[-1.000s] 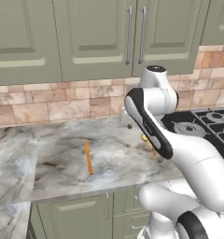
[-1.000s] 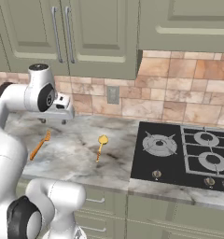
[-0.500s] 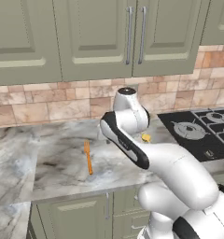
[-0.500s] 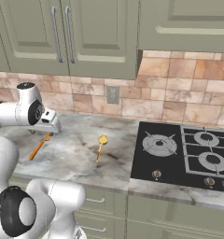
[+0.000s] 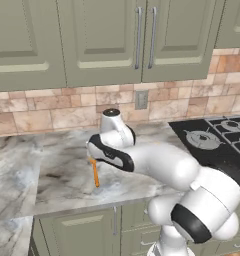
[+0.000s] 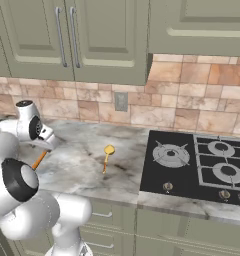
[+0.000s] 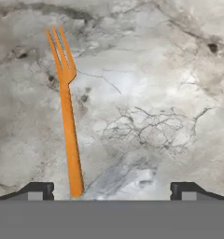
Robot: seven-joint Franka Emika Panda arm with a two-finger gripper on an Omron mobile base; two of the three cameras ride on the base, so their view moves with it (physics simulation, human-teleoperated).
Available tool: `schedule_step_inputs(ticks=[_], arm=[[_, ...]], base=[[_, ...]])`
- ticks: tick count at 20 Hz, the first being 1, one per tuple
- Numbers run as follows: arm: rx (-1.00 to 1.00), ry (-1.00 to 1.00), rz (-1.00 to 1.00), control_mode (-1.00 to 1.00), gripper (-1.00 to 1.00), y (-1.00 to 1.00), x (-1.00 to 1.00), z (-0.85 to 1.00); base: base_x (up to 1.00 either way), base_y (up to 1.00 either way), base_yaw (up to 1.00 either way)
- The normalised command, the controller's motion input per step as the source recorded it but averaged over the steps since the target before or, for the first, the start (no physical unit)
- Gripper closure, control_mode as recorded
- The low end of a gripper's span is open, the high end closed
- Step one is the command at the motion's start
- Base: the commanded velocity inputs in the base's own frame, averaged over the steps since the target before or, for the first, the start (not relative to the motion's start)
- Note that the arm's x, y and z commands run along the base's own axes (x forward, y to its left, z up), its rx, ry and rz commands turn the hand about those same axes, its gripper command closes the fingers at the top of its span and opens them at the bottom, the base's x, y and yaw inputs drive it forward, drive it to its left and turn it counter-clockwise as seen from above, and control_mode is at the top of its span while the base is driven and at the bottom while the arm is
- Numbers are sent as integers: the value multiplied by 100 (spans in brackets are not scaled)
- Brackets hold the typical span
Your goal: Take the fork and place it on the left side of the plate. Then take the spoon and place it on the right side of the plate. Make sure they're directly next to the plate.
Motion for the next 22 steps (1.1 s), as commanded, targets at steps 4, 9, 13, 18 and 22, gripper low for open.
schedule_step_inputs(ticks=[4, 9, 13, 18, 22], arm=[[0, 12, -19, -100, -100, 25, 33, -52], [0, 6, -9, -100, -100, 18, 36, -47], [0, 3, -1, -100, -100, 14, 31, -42], [0, 2, 0, -100, -100, 20, 12, -39], [-5, 1, 0, -100, -100, 18, 19, -35]], base=[[0, 0, 0], [0, 0, 0], [0, 0, 0], [0, 0, 0], [0, 0, 0]])
